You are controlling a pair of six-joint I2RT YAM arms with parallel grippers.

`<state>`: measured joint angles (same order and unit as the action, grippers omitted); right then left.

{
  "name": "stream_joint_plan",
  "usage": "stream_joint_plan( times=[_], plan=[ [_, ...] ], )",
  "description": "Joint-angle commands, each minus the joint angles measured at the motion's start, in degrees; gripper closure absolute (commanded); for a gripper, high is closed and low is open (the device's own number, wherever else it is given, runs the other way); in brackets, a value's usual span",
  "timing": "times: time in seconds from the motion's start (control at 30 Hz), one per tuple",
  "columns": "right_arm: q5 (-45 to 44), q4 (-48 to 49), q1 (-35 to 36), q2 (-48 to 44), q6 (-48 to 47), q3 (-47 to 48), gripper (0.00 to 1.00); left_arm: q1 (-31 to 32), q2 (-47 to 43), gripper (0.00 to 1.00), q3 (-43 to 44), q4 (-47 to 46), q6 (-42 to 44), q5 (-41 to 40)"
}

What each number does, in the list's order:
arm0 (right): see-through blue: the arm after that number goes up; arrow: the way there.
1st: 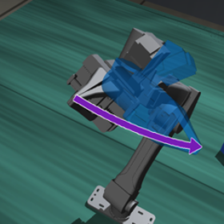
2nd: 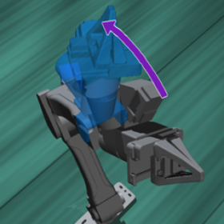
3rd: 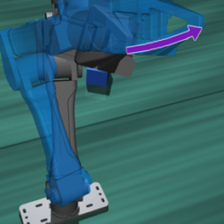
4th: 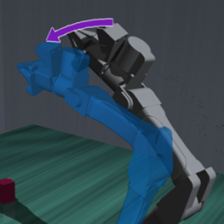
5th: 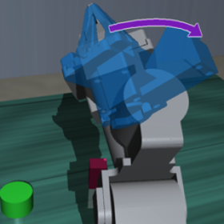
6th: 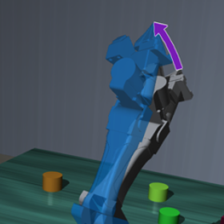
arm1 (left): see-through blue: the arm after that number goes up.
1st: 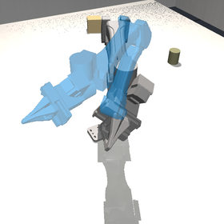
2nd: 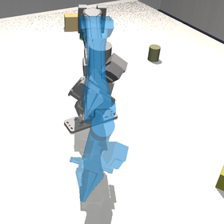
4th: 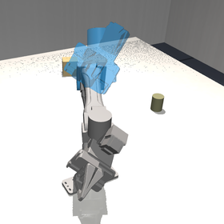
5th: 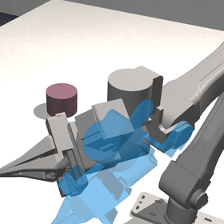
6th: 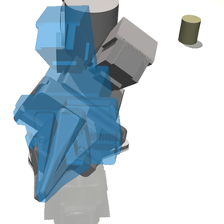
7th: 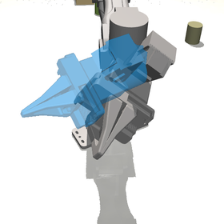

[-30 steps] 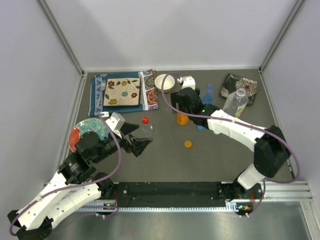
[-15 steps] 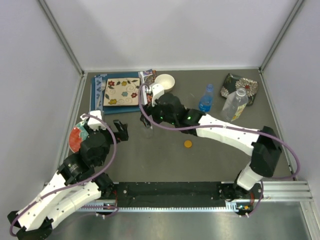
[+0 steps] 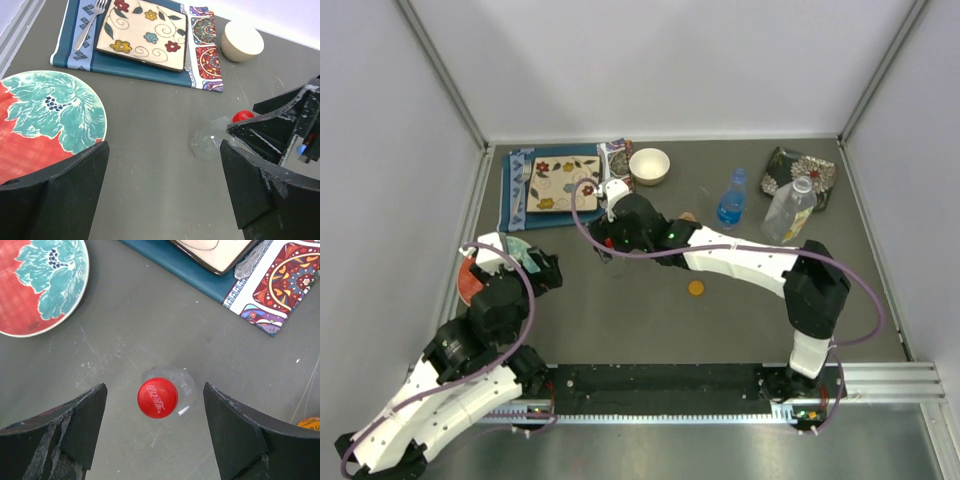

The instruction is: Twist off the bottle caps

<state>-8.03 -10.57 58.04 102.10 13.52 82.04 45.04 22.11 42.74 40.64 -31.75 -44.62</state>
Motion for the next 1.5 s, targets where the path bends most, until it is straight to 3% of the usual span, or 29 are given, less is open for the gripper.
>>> stream_joint_plan(
  times=[0.0, 0.17, 0.27, 0.4, 0.53, 0.73, 0.9, 1.03, 1.1, 1.23, 1.47],
  plan=[
    [-2.07, 0.99, 0.67, 2.92, 0.02, 3.47, 0.23, -0.04, -0.57, 0.02, -0.64, 0.22, -0.77, 0.06],
    [-2.07, 0.99, 0.67, 3.98, 0.37, 3.48, 0.32, -0.04, -0.75, 0.02, -0.64, 0.4, -0.77, 0.32],
    [-1.38, 1.16, 0.67, 4.42, -0.33, 3.21, 0.49, -0.04, -0.75, 0.02, -0.82, 0.4, -0.95, 0.67],
    [-3.12, 2.21, 0.67, 3.81, 0.19, 1.99, 0.57, -0.04, -0.75, 0.02, -1.08, 0.31, -0.86, 1.03],
    [-5.23, 4.15, 0.76, -0.92, 0.11, -1.0, 0.67, -0.04, -0.58, 0.02, -1.08, -0.12, -0.25, 1.38],
    [-7.52, 1.62, 0.67, -12.26, 0.63, -5.13, 0.71, -0.12, 0.56, 0.02, -1.96, -5.65, 3.96, 6.29],
    [-9.8, -5.77, 0.58, -25.36, 1.86, -7.42, 0.76, -0.04, 3.46, 0.02, -1.35, -17.32, 11.08, 25.08],
    [-11.56, -11.13, 0.32, -34.85, 4.14, -9.09, 1.0, -0.12, 11.61, 0.01, 3.73, -22.52, 11.36, 40.28],
    [-12.01, -13.86, 0.06, -39.41, 6.07, -9.62, 1.0, -0.21, 13.83, 0.01, 5.24, -25.68, 11.01, 51.31],
    [-10.08, -16.06, -0.21, -45.84, 9.41, -11.02, 1.0, -0.12, 16.29, 0.01, 5.33, -39.98, 9.69, 66.02],
    [-3.58, -15.63, -1.35, -53.67, 15.22, -14.71, 1.0, -0.3, 19.02, 0.01, 6.66, -51.96, 9.42, 80.02]
  ],
)
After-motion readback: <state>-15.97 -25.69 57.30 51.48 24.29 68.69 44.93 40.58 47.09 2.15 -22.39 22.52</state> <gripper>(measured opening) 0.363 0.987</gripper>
